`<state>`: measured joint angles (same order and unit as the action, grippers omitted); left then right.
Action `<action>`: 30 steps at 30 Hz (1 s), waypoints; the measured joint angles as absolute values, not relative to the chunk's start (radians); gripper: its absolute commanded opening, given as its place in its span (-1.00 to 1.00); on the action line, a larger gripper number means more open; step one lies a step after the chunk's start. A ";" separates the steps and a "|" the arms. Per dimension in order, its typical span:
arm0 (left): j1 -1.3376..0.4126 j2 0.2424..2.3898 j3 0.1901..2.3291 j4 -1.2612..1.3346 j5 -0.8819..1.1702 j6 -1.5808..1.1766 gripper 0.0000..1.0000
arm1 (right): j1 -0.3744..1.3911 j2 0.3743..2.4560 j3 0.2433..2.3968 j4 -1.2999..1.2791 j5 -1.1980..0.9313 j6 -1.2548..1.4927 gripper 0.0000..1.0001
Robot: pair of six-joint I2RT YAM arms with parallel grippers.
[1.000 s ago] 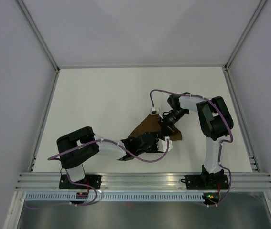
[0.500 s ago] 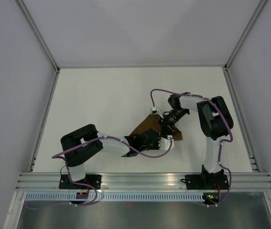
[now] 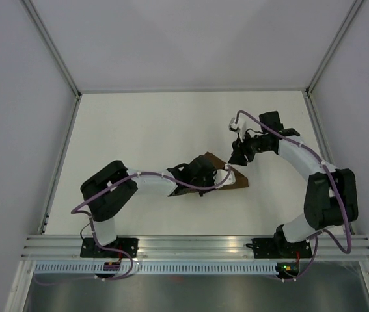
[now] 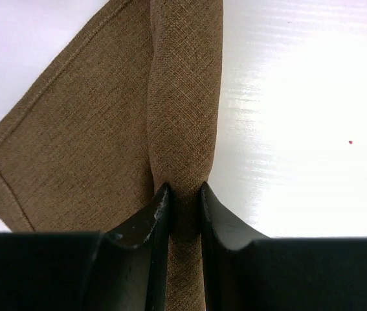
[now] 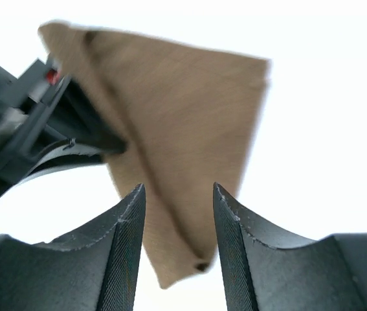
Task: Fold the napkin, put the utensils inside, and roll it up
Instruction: Roll the napkin at the center of the board.
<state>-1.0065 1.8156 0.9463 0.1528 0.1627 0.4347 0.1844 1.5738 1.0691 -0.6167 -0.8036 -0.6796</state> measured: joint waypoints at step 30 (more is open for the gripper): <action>-0.749 2.179 1.494 -0.440 0.823 0.265 -0.79 | 0.566 1.176 0.438 -0.052 -0.360 -0.813 0.18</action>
<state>-0.7490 2.1788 1.4944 -0.4404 0.8234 0.2646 0.5663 1.1759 0.4381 -0.0521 -0.3603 -0.8131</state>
